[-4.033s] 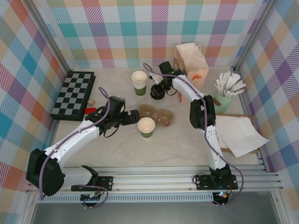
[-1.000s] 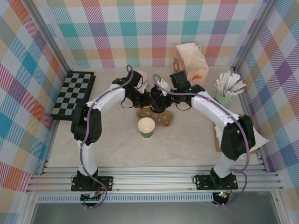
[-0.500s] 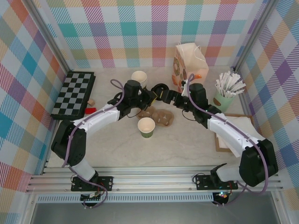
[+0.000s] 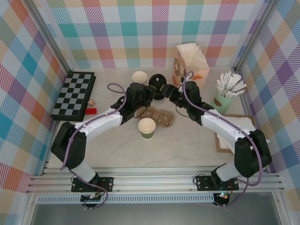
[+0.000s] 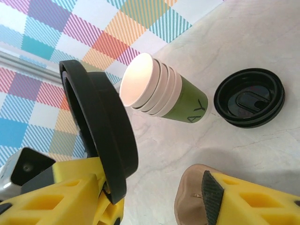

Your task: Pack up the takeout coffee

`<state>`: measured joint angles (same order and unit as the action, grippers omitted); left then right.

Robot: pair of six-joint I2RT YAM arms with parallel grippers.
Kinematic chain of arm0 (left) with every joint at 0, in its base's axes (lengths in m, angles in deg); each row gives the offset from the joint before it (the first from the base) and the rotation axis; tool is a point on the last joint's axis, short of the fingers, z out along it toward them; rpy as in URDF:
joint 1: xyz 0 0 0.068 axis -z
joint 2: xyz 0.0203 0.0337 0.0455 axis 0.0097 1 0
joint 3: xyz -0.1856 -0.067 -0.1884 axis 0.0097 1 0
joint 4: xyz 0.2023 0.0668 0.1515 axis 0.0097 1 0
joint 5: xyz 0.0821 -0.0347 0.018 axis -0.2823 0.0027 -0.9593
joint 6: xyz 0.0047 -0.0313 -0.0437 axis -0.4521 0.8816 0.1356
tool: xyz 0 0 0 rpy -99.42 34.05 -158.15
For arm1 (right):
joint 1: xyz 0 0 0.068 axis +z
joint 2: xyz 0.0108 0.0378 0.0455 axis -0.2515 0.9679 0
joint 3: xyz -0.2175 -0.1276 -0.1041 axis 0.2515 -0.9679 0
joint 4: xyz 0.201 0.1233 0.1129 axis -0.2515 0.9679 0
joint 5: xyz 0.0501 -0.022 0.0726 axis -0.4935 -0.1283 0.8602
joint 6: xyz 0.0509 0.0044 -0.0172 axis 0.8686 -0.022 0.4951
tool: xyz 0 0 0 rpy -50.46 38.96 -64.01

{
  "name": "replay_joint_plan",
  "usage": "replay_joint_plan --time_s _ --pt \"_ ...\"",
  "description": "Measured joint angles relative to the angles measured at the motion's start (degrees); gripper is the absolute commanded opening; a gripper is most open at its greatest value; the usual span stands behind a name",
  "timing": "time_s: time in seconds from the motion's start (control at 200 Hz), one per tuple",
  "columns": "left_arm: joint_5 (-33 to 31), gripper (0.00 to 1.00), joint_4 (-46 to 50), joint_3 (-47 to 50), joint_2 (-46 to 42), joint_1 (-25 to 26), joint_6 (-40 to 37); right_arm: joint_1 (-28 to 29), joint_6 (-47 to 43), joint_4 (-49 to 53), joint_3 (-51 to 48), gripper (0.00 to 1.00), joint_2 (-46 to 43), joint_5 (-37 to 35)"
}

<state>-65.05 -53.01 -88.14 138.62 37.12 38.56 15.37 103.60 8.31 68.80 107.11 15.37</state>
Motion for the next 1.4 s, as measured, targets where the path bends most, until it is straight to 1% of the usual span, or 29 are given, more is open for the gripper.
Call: replay_joint_plan --time_s 0.11,0.27,0.355,0.51,0.725,0.85,0.9,0.93,1.0,1.055,1.12,1.22,1.24,1.305,1.399 --pt "-1.0 0.0 -0.7 0.3 0.0 0.2 0.0 0.9 1.1 0.0 0.9 0.54 0.8 -2.6" --pt "-1.9 0.0 -1.8 0.5 0.0 0.5 -0.7 1.9 2.0 -1.2 2.4 0.52 3.6 -3.6" --pt "-2.3 0.0 -2.1 0.5 0.0 0.7 -1.1 2.4 2.0 -2.0 3.6 0.46 5.3 -4.2" --pt "-3.0 0.0 -2.2 0.9 0.0 0.8 -1.3 2.8 2.6 -2.9 4.3 0.29 6.1 -5.2" --pt "-3.7 0.0 -3.3 1.8 0.0 1.0 -1.8 3.9 3.4 -2.9 4.6 0.17 6.2 -7.6" --pt "-3.9 0.0 -3.3 1.8 0.0 1.3 -2.6 3.9 2.5 -2.9 4.7 0.07 6.3 -8.8" --pt "-3.9 0.12 -3.2 1.8 0.0 1.3 -3.0 4.0 1.0 -3.0 4.7 0.02 6.3 -9.1" --pt "-3.9 0.17 -3.0 1.9 0.0 1.3 -3.6 4.1 -0.5 -3.0 4.7 0.0 6.3 -9.2" --pt "-3.9 0.33 -2.1 2.5 -0.9 1.3 -4.9 4.2 -5.2 -3.6 4.7 0.0 6.3 -9.3" --pt "-4.0 0.5 -0.6 3.9 -2.9 1.2 -6.6 4.2 -10.0 -4.3 4.7 0.0 6.0 -9.6" --pt "-3.8 0.72 2.0 6.1 -6.7 1.1 -8.5 3.4 -16.2 -5.5 4.7 0.0 5.3 -9.6" --pt "-1.9 0.99 7.7 8.2 -13.1 -0.3 -11.9 1.6 -27.6 -8.0 4.7 0.0 3.4 -8.8" --pt "-1.2 1.0 9.5 8.2 -14.6 -0.7 -13.0 1.2 -30.3 -8.5 4.7 0.0 2.8 -8.4" --pt "0.9 1.0 14.2 8.2 -18.5 -2.8 -16.0 0.1 -39.3 -9.9 4.7 0.0 0.9 -6.4" --pt "4.3 1.0 23.5 6.1 -22.8 -7.1 -20.8 -0.8 -52.0 -12.0 4.7 0.0 -1.4 -3.0"
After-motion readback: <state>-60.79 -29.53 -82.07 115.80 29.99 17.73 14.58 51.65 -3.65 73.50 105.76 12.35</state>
